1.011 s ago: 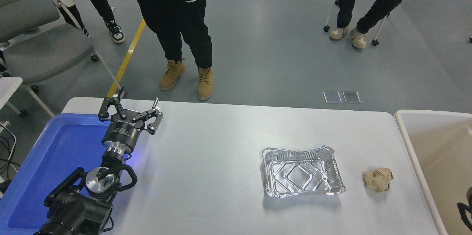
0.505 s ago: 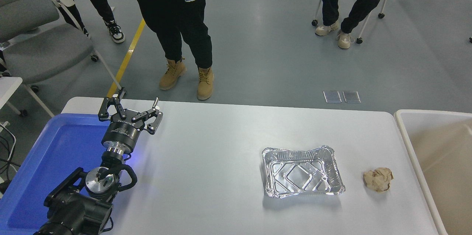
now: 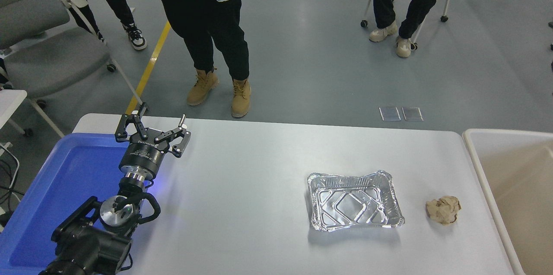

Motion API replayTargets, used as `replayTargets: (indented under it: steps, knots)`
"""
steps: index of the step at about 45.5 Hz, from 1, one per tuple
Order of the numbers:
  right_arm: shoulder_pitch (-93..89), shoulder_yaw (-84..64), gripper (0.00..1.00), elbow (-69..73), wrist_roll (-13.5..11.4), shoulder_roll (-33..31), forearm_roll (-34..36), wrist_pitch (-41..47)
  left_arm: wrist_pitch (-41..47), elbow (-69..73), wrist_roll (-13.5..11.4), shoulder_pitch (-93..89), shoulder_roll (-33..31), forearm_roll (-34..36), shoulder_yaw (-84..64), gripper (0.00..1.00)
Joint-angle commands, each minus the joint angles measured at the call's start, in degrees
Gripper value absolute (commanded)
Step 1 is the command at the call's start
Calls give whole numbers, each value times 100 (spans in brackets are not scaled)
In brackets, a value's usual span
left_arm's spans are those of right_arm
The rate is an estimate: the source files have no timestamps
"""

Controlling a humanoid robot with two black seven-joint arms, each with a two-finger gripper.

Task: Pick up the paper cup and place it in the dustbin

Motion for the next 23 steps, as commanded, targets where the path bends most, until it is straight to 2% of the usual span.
replayTargets:
  steps: [1,13,23]
  knots:
    - [909,-113,100,436,-130,325,-694,-9,3,1,0,0,1,2,0,99]
    - [1761,-253,100,1965,-323,194,-1590,-27,-6,1,0,0,1,2,0,99]
    - [2868,-1755,100,3037,-306,158,-1564,43,3,1,0,0,1,2,0,99]
